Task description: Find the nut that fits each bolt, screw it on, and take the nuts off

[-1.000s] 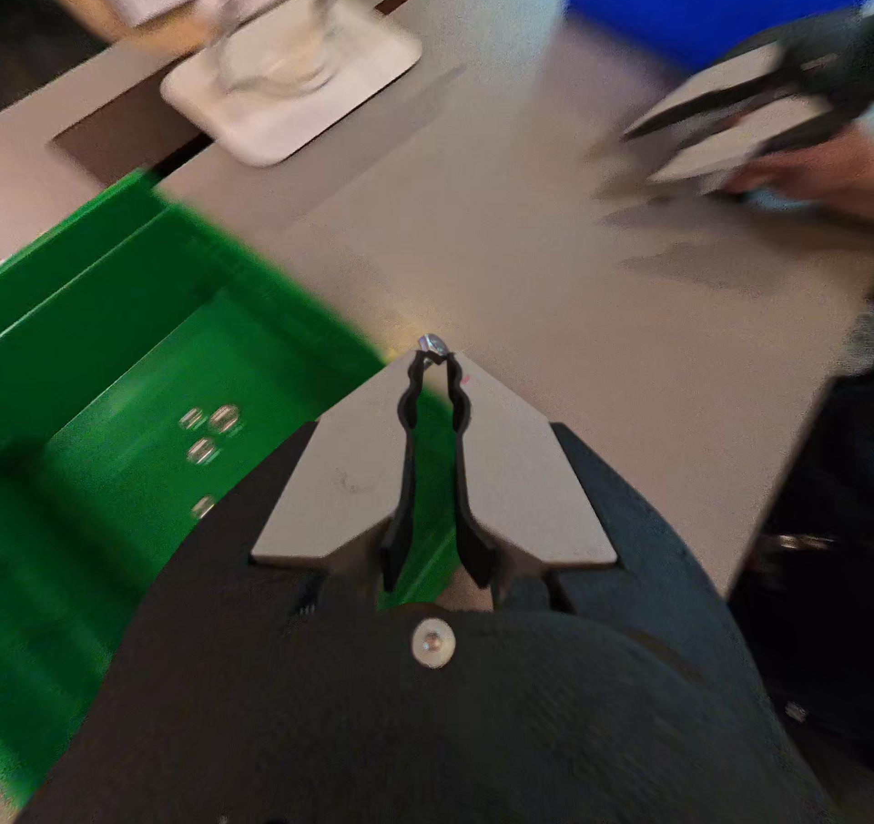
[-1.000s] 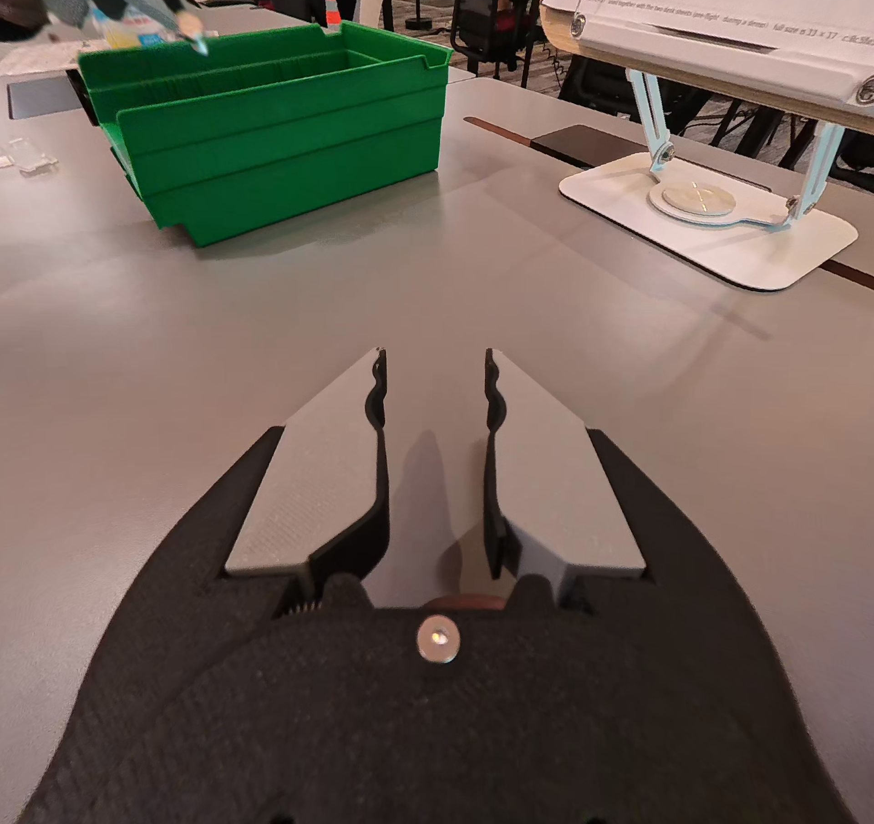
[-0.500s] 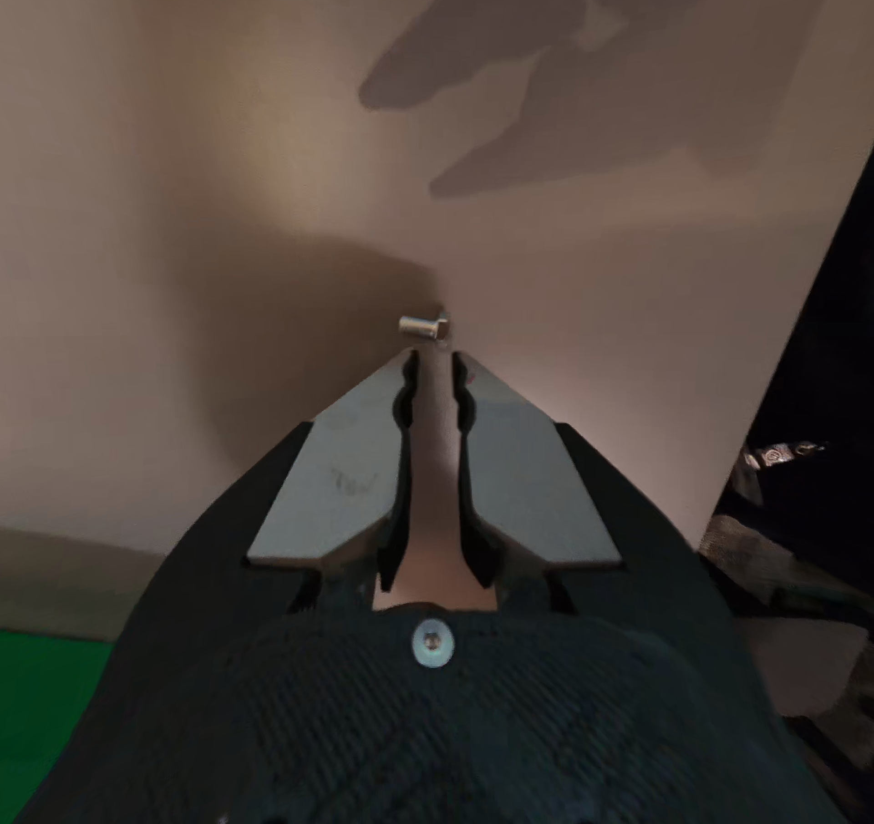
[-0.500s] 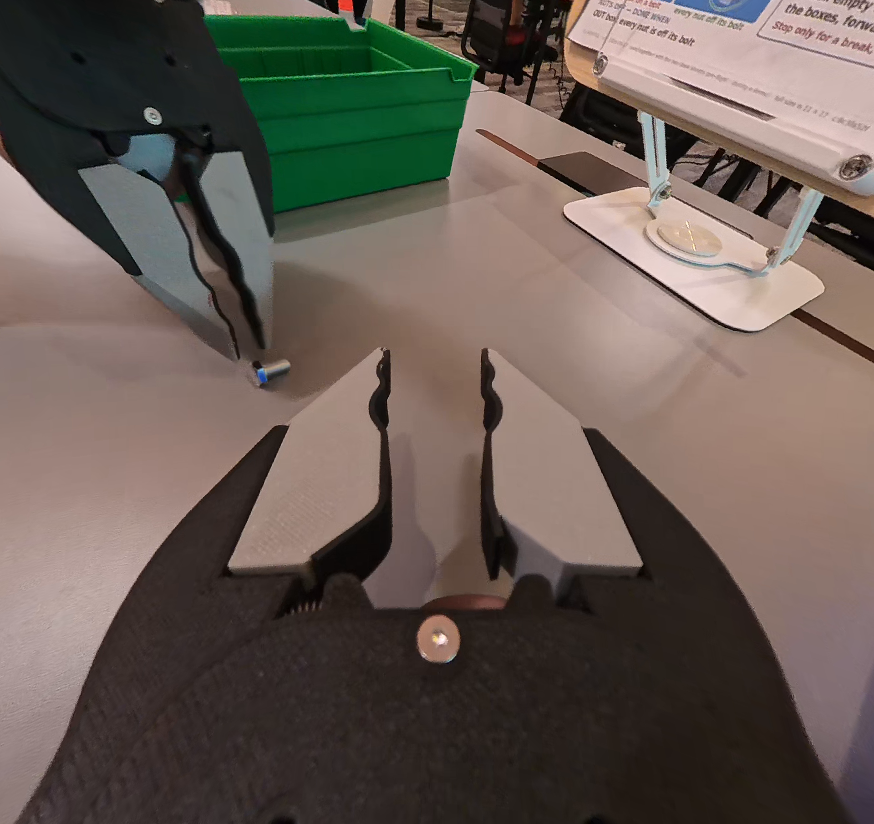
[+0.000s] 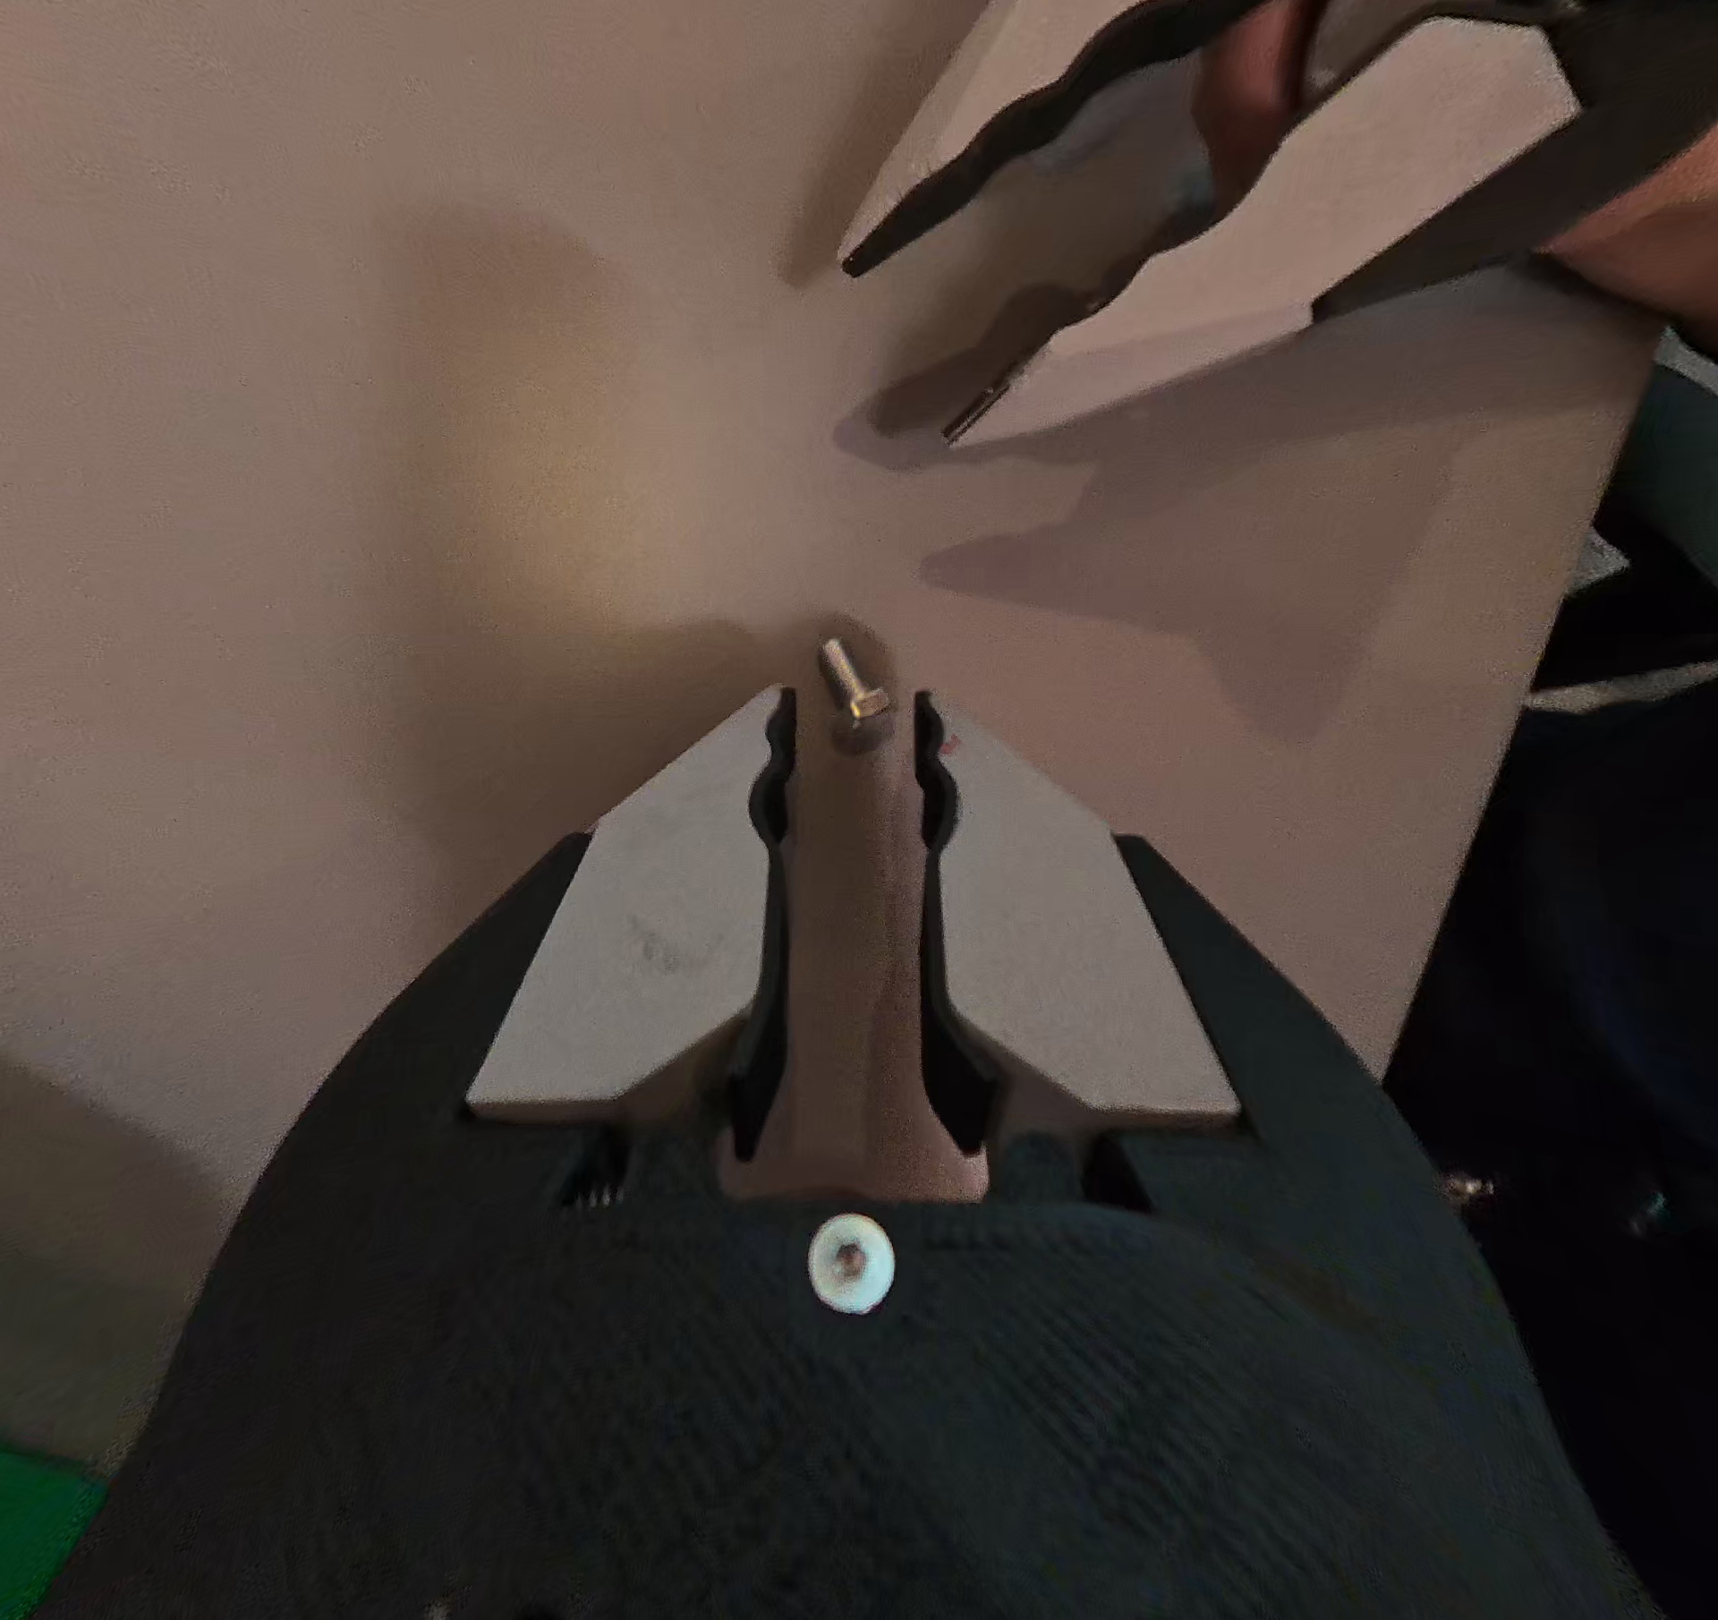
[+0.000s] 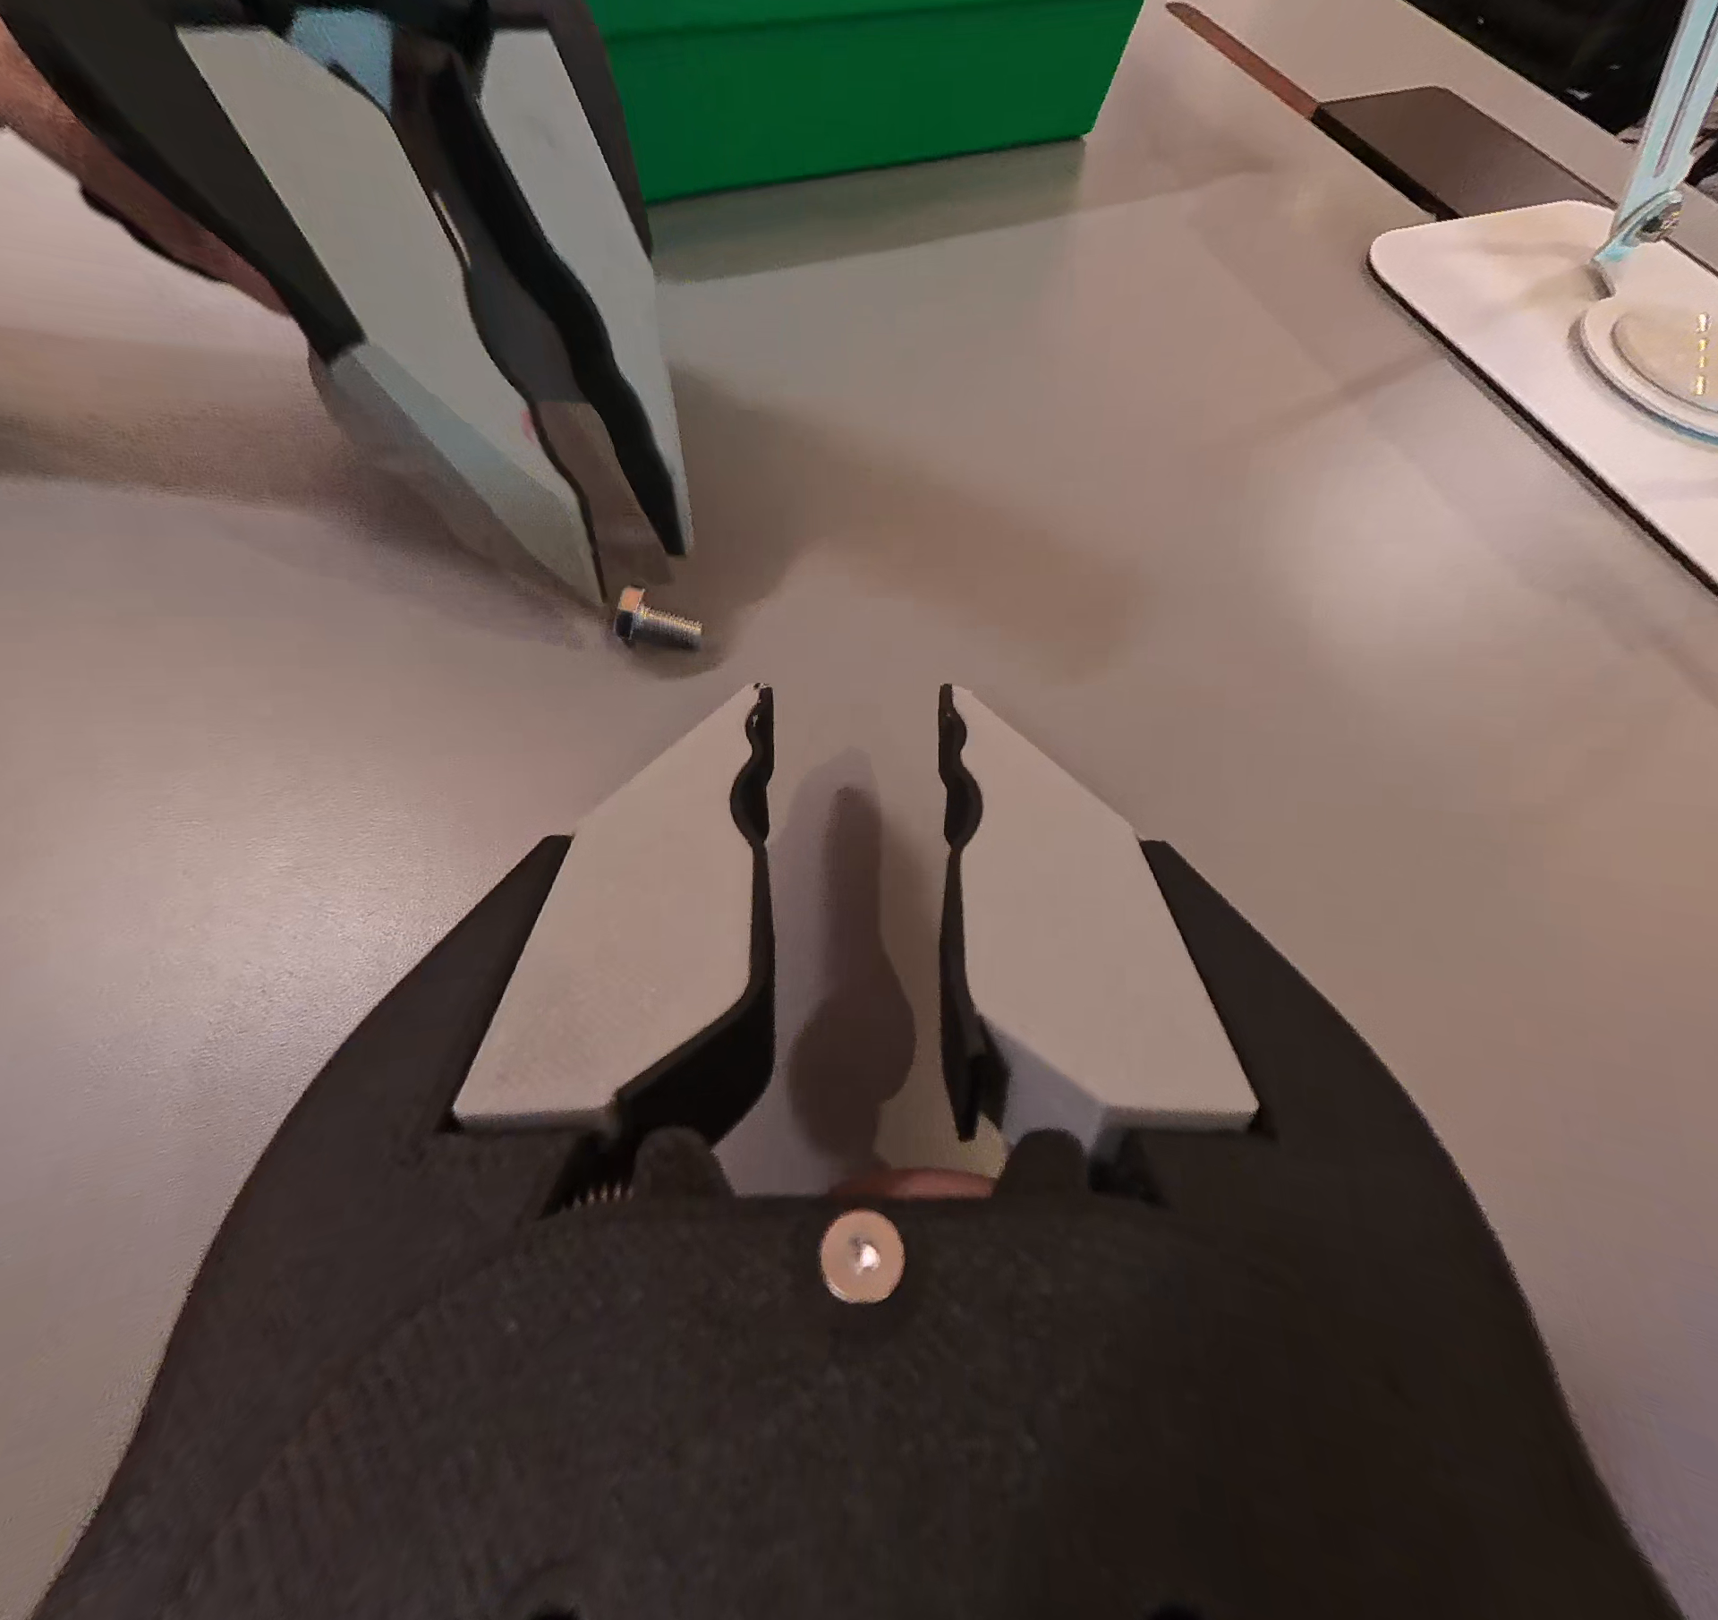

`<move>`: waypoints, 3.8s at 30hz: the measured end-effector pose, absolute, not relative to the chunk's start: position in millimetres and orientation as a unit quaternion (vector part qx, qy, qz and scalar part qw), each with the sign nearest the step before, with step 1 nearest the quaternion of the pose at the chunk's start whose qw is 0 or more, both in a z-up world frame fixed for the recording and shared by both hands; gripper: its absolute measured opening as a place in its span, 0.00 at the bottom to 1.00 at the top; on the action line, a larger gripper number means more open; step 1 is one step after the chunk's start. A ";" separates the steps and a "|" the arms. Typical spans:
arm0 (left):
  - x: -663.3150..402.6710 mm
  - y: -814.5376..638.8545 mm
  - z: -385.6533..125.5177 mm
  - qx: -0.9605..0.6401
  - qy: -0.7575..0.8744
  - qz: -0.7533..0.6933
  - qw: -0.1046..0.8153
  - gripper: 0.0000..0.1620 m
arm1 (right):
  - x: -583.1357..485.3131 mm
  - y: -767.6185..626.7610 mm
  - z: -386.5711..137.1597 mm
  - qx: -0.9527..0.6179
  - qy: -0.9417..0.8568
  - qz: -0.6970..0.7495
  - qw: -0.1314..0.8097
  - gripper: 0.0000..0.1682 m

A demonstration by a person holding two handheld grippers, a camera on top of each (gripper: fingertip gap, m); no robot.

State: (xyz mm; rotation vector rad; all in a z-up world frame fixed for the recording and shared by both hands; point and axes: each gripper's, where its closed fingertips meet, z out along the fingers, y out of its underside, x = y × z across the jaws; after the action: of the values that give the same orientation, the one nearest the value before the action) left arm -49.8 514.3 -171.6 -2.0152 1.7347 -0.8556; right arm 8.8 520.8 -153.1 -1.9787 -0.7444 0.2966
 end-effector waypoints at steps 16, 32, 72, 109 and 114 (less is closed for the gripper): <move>-37.4 501.1 -157.5 -0.569 0.673 -0.270 0.388 0.03 | -29.8 489.7 -141.6 -0.799 -0.246 0.380 0.395 0.19; -20.7 483.2 -130.5 -0.495 0.673 -0.268 0.480 0.03 | -30.9 485.8 -126.8 -0.767 -0.207 0.476 0.377 0.03; -37.4 510.3 -73.2 -0.533 0.632 -0.325 0.458 0.18 | 19.0 508.1 -104.8 -0.788 -0.248 0.242 0.509 0.16; -217.9 769.7 -81.0 -0.757 0.340 -0.208 0.518 0.31 | 73.8 541.8 -97.9 -0.755 -0.229 0.050 0.612 0.24; -220.0 771.4 -79.5 -0.756 0.331 -0.208 0.525 0.34 | 69.3 540.6 -101.6 -0.754 -0.252 0.016 0.606 0.23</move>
State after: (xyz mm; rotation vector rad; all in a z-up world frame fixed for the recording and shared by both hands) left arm -220.0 771.4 -79.5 -1.8078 0.7926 -0.4983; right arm 69.3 540.6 -101.6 -1.7446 -0.5824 0.0379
